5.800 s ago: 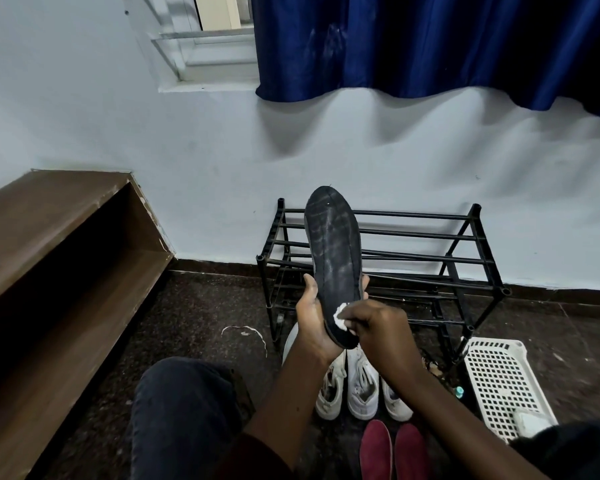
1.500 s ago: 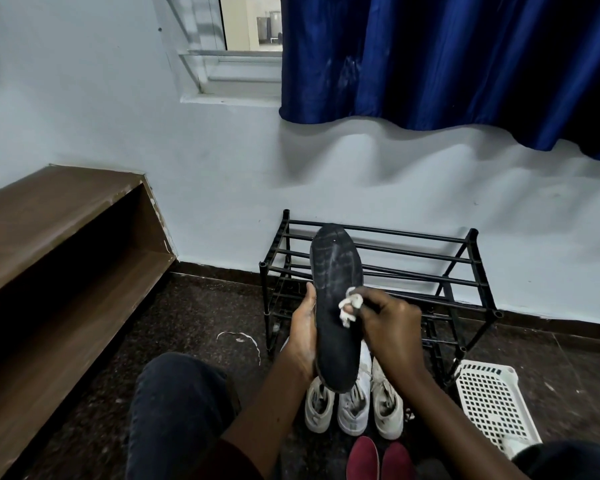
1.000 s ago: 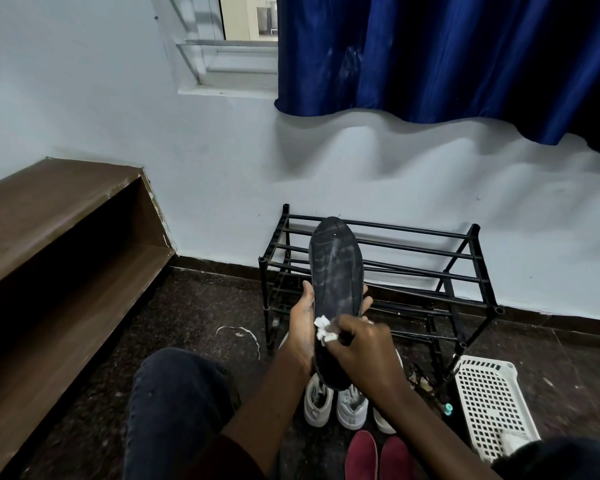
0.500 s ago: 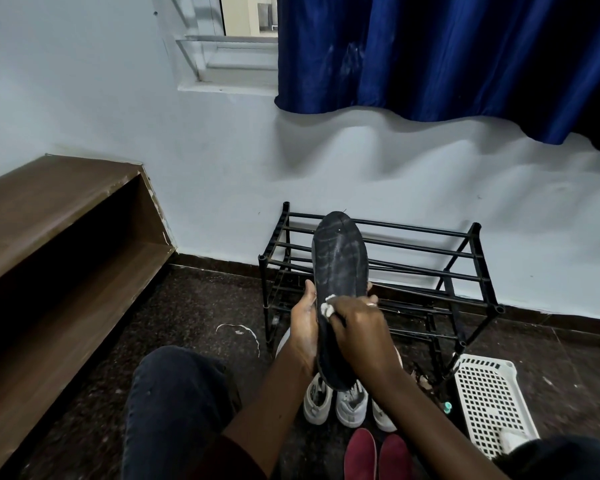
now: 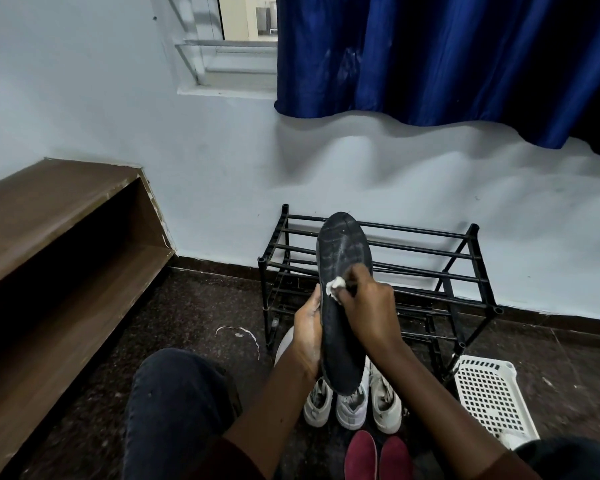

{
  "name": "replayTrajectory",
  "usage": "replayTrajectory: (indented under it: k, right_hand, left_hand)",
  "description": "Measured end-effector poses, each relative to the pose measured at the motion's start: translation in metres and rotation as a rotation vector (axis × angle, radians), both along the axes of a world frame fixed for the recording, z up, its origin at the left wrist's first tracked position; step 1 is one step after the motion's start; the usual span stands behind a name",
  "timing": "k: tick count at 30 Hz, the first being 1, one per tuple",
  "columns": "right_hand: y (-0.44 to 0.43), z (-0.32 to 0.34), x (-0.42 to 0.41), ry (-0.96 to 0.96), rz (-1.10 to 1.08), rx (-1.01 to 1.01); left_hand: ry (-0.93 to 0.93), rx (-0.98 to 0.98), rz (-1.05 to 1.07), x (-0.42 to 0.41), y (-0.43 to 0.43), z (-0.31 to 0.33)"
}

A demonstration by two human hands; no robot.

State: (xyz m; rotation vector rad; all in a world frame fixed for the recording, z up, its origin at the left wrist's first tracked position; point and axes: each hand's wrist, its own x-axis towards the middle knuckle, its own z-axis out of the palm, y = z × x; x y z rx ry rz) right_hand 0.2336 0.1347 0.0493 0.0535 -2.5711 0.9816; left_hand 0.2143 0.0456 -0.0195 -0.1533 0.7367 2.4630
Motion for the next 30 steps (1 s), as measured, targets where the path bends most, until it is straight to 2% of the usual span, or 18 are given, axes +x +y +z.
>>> replayTrajectory:
  k: [4,8,10,12,14,15,17,19,20,24,26,28,30]
  right_hand:
    - [-0.002,-0.002,0.006,-0.05,-0.013,-0.067]
    - [0.0,-0.004,0.029,-0.194,0.195,0.022]
    - [0.009,0.0,0.034,-0.249,0.211,0.023]
    - [0.019,0.005,0.033,-0.225,0.099,-0.229]
    - [0.028,0.016,0.031,-0.186,-0.006,-0.663]
    - [0.031,0.02,0.029,-0.176,-0.033,-0.819]
    - [0.032,0.023,0.025,-0.178,-0.037,-0.911]
    - [0.029,0.021,0.022,-0.173,-0.021,-0.823]
    - [0.026,0.019,0.02,-0.155,-0.011,-0.706]
    - [0.007,0.008,0.018,0.006,0.058,0.025]
    - [-0.003,0.003,0.019,0.062,0.114,0.257]
    - [-0.008,0.0,0.019,0.07,0.152,0.323]
    - [-0.011,-0.001,0.022,0.054,0.183,0.292]
  left_hand:
    - [-0.023,0.041,0.018,-0.003,-0.002,-0.001]
    - [-0.018,0.032,-0.01,-0.005,-0.007,-0.002]
    - [-0.002,0.029,-0.02,-0.002,-0.008,0.0]
    - [0.059,0.022,-0.023,-0.003,-0.009,0.002]
    - [0.085,0.017,-0.011,-0.005,-0.01,0.004]
    - [0.069,0.041,-0.023,-0.005,-0.01,0.005]
    - [0.056,0.069,-0.049,-0.002,-0.011,0.006]
    - [0.065,0.09,-0.061,0.0,-0.01,0.005]
    - [0.074,0.089,-0.052,0.001,-0.009,0.004]
    - [0.142,0.102,-0.027,0.002,-0.004,0.009]
    - [0.146,0.062,-0.029,0.002,-0.002,0.008]
    - [0.115,0.028,-0.05,0.001,-0.002,0.007]
    - [0.088,0.031,-0.069,-0.001,-0.005,0.008]
